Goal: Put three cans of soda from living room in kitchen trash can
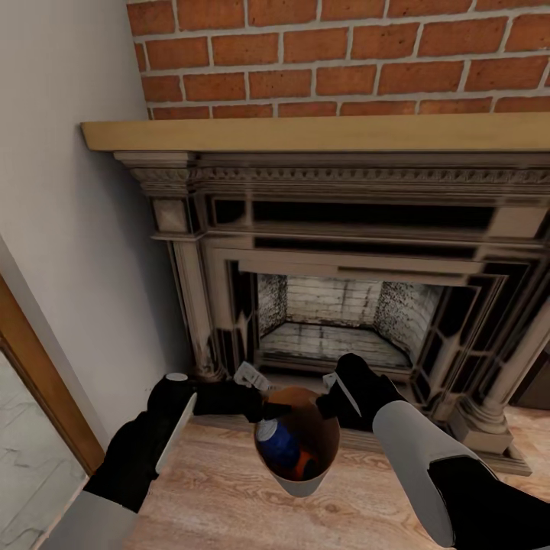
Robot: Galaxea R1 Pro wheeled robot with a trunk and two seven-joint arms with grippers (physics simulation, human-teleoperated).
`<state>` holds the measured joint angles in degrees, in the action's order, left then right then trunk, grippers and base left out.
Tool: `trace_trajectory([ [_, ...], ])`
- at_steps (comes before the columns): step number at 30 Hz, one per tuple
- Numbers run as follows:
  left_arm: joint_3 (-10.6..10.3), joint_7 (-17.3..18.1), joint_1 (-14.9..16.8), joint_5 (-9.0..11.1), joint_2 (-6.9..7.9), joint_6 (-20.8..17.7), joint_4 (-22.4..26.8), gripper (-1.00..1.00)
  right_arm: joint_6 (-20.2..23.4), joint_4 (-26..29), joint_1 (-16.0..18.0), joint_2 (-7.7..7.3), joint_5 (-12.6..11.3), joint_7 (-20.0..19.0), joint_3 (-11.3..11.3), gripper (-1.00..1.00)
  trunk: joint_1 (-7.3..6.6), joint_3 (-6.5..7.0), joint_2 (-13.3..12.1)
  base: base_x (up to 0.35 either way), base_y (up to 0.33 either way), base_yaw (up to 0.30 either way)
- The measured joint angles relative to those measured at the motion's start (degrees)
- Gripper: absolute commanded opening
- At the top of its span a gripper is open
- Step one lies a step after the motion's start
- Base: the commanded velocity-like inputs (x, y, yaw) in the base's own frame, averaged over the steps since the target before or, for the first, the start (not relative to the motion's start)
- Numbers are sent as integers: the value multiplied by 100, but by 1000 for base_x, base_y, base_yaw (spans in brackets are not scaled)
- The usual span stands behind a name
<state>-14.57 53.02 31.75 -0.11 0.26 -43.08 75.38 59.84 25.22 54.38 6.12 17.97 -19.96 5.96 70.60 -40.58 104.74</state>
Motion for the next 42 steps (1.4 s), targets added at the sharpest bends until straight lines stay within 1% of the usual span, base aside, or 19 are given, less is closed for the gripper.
trace_trajectory([
  [4,35,-11,-157,-9,244,-28,175,100,-1,0,0,-5,13,1,1,-100,0,0,0,0,0,0],
  [5,133,-41,-243,-20,332,-19,233,100,-2,0,0,-6,17,1,1,-100,0,0,0,0,0,0],
  [7,299,-104,-320,-29,407,-7,283,100,-2,0,0,-6,18,1,1,-100,0,0,0,0,0,0],
  [8,583,-260,-440,-52,472,22,325,100,-2,0,0,-7,15,1,-2,-100,0,0,0,0,0,0],
  [9,762,-397,-560,-56,500,58,340,100,-1,0,0,-7,9,2,-4,-100,0,0,0,0,0,0],
  [11,902,-559,-706,-55,517,150,349,100,0,0,0,-7,-1,2,-7,-100,0,0,0,0,0,0],
  [13,1037,-820,-897,-58,531,359,364,100,0,0,0,-7,-2,3,-7,-100,0,0,0,0,0,0],
  [14,1107,-1076,-1015,-64,538,515,387,100,0,0,0,-10,-2,2,-8,-100,0,0,0,0,0,0],
  [22,1186,-1819,-1182,-66,592,760,401,100,0,0,0,-26,7,0,-29,-100,0,0,0,0,0,0],
  [25,1190,-2093,-1337,-64,611,1013,394,100,-1,0,0,-42,9,0,-36,-100,0,0,0,0,0,0],
  [30,1193,-2752,-1548,-63,622,1375,363,100,-1,6,0,-75,-7,1,-50,-100,0,0,0,0,0,0],
  [33,1195,-2890,-1620,-60,619,1526,333,100,3,11,0,-115,-46,-4,-65,-100,0,0,0,0,0,0],
  [34,1199,-2926,-1657,-53,618,1591,275,100,12,13,0,-176,-116,-13,-76,-100,0,0,0,0,0,0],
  [35,1206,-2939,-1671,-49,618,1620,236,100,7,15,1,-208,-89,-14,-77,-100,0,0,0,0,0,0],
  [36,1288,-2961,-1697,-42,616,1725,115,100,13,12,1,-312,-166,-24,-90,-100,0,0,0,0,0,0],
  [38,1367,-2969,-1707,-45,609,1827,36,100,-9,10,0,-384,22,-9,-76,-100,0,0,0,0,0,0],
  [39,1440,-2975,-1716,-58,603,1958,-48,100,-4,5,1,-487,-25,-25,-84,-100,0,0,0,0,0,0],
  [40,1457,-2977,-1718,-59,602,1992,-76,100,-13,5,1,-525,31,-19,-79,-100,0,0,0,0,0,0],
  [42,1487,-2979,-1721,-64,600,2060,-163,100,-13,2,-3,-627,25,-30,-83,-100,0,0,0,0,0,0],
])
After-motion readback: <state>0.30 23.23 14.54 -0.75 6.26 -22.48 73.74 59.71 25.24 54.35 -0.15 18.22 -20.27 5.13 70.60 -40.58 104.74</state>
